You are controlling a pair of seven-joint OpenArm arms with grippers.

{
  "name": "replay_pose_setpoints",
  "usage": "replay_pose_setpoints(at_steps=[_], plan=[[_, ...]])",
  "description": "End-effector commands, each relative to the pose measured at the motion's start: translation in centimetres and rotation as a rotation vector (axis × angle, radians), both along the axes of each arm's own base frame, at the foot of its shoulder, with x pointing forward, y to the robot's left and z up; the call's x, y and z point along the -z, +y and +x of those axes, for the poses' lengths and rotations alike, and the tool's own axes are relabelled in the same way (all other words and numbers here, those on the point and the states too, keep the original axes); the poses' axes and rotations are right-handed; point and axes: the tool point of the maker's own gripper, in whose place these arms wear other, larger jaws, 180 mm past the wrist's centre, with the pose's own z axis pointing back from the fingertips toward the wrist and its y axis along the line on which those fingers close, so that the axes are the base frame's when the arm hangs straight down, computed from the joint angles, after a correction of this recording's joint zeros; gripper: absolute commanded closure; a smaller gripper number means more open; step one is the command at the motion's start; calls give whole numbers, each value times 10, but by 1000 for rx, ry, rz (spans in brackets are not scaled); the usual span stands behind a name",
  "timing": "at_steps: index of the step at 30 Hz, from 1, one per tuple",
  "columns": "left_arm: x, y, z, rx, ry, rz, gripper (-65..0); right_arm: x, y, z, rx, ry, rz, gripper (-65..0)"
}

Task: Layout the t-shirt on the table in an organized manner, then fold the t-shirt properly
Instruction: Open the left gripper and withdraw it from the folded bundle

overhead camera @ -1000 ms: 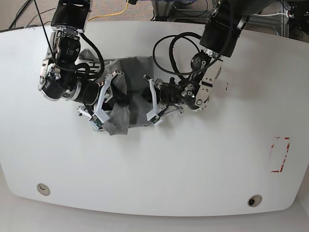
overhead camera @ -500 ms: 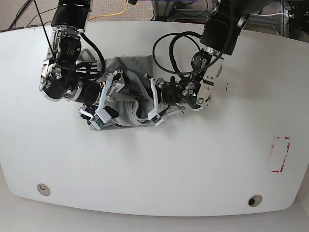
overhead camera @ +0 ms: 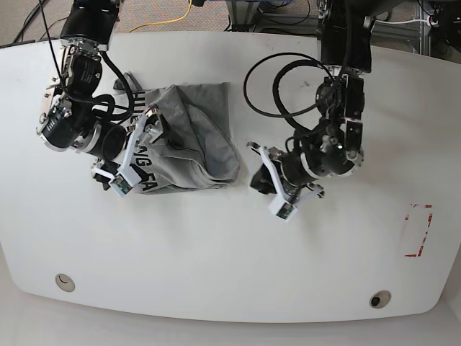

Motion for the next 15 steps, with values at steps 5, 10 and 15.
replay_pose_setpoints(at_steps=[5,10,15], plan=[[-26,56,17,-134,-89,5,-82,10,-2,-16,-6,35,14,-612],[-27,91,21,-191,-100,45,-82,23,0,-30,-7,84,19,-612],[-29,109,21,-199,-114,74,-82,29,5,-37,-9,106,36,-612]])
